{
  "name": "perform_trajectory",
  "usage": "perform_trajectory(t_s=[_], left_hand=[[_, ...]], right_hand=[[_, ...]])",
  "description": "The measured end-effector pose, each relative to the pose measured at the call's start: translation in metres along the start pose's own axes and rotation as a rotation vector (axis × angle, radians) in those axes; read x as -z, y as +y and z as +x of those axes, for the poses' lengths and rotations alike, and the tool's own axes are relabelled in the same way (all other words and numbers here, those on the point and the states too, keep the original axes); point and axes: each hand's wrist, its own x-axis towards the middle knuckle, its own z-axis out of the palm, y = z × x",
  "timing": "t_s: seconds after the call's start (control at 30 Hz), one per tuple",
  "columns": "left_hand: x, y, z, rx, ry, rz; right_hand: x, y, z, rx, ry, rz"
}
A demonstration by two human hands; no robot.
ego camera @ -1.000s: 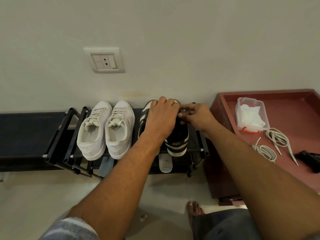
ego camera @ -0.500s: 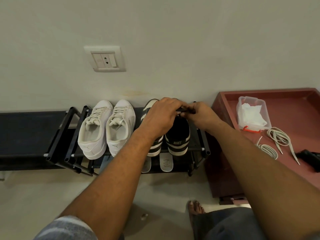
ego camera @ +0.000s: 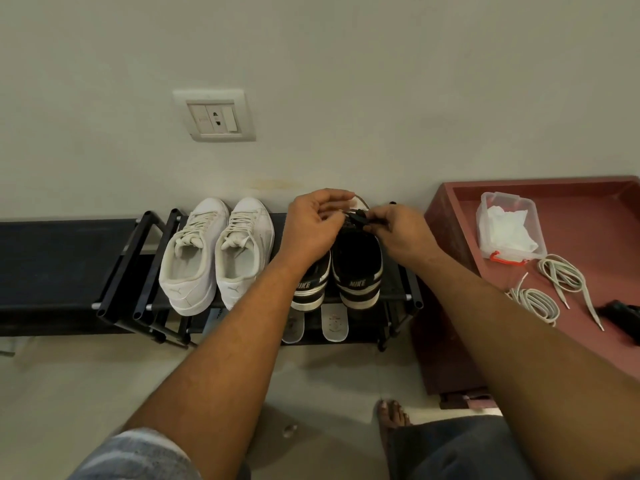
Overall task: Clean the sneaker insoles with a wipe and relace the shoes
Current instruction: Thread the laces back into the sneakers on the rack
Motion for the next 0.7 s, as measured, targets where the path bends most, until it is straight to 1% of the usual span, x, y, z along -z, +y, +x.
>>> perform_trajectory(t_s=[0.03,0.1,0.13,0.17,0.27,0.37,0.43,0.5,0.57,0.7], left_hand=[[0.001,0.001,0.001,0.003,0.092,0.004],[0.01,0.0,0.006,0.024,0.284,0.101],[0.015,-0.002,0.009,0.052,0.312,0.182],[0.02,-0.004,0.013,0.09,0.276,0.251],[0.02,-0.005,0.014,0.205,0.025,0.355],[0.015,-0.002,0.01,0.213,-0.135,0.415],[0.013,0.0,0.01,0.204,-0.195,0.409],[0.011,0.002,0.009,0.151,-0.198,0.479],[0.008,0.004,0.007,0.031,-0.181,0.655],[0.002,0.002,0.002,-0.097,-0.209,0.81]], right_hand=[[-0.001,0.001,0.001,-0.003,0.014,-0.016],[0.0,0.004,0.001,-0.035,0.015,0.019],[0.0,0.006,0.001,-0.047,0.013,0.05],[0.001,0.007,0.0,-0.051,0.013,0.084],[-0.004,0.012,-0.002,-0.06,-0.002,0.251],[-0.006,0.015,-0.004,-0.102,-0.028,0.407],[-0.006,0.014,-0.006,-0.068,-0.038,0.421],[-0.006,0.014,-0.006,0.005,-0.043,0.346],[-0.006,0.019,-0.005,0.052,-0.047,0.217],[0.0,0.024,-0.003,0.212,-0.085,-0.186]])
